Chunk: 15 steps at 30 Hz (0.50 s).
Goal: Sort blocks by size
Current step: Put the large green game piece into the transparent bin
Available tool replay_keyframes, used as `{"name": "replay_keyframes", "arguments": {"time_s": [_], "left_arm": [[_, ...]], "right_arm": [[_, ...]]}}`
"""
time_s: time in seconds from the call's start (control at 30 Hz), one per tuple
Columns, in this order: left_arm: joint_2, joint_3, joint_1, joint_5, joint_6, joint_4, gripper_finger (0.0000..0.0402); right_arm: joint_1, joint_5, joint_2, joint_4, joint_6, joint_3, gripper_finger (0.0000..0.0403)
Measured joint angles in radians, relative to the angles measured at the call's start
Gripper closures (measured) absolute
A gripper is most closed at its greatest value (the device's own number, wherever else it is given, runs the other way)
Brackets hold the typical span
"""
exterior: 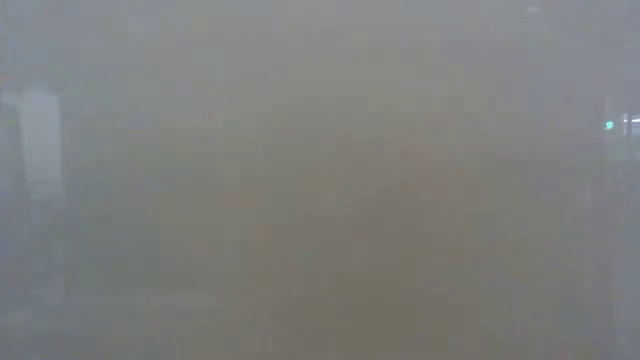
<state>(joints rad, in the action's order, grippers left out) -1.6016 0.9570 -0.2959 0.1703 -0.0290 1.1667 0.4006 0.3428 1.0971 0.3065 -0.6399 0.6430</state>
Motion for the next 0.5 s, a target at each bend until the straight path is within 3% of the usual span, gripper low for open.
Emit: {"name": "replay_keyframes", "arguments": {"time_s": [0.3, 0.5], "left_arm": [[0.0, 0.389, 0.062, -0.003, 0.123, -0.093, 0.0309], [0.001, 0.565, 0.069, -0.052, 0.226, -0.327, 0.0309]], "right_arm": [[0.076, -0.017, -0.068, 0.192, -0.303, 0.0, 0.0225], [0.102, 0.007, -0.206, 0.224, -0.244, 0.0, 0.0248]]}}
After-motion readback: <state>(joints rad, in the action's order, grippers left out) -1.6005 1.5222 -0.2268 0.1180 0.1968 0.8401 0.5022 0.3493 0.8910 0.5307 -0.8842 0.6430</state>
